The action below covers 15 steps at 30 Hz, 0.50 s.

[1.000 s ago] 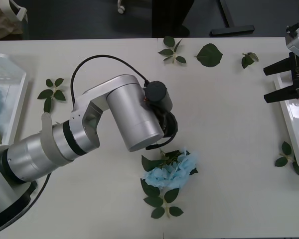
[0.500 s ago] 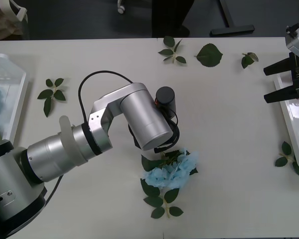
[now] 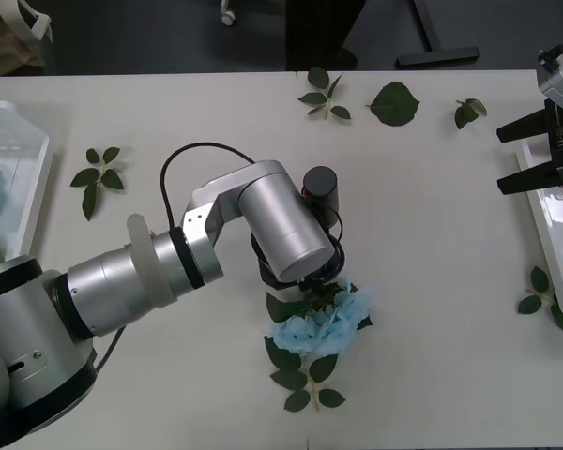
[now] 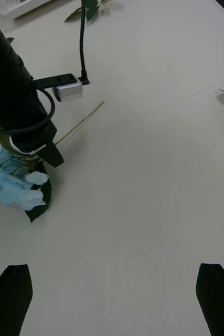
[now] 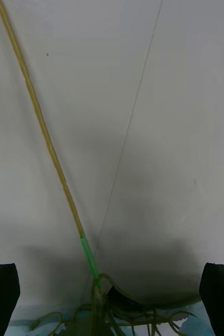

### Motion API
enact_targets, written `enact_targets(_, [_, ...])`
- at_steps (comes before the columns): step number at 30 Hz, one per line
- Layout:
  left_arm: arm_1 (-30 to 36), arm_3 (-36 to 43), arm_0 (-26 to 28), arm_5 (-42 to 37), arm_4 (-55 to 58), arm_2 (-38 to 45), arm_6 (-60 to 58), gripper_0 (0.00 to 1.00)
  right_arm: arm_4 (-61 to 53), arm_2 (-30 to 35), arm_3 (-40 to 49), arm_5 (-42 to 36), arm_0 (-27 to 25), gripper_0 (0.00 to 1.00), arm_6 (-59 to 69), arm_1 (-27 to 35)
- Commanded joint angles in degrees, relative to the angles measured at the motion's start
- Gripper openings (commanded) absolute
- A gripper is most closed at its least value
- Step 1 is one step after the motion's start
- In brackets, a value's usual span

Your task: Place the red flowers into the right box and the blue flowers into the left box. If a person shows an open palm, hand one flower to the person first, then continue sorting.

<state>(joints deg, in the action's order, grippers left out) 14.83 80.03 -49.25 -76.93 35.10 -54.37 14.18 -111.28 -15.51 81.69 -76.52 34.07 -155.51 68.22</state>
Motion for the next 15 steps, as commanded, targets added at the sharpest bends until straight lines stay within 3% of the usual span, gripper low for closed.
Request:
enact_targets(1, [-0.2,0.3,-3.0,0.4,0.7,-2.7,-3.1,1.00,0.4,0.1,0.9,-0.4,-0.5,0.91,0.5,0.0])
enact_targets(15, [-0.5,-2.3,-3.0,1.7,1.5,-3.1,-3.1,1.00,0.4,0.0,0.9,-0.4,-0.4,0.91,0.5,0.0])
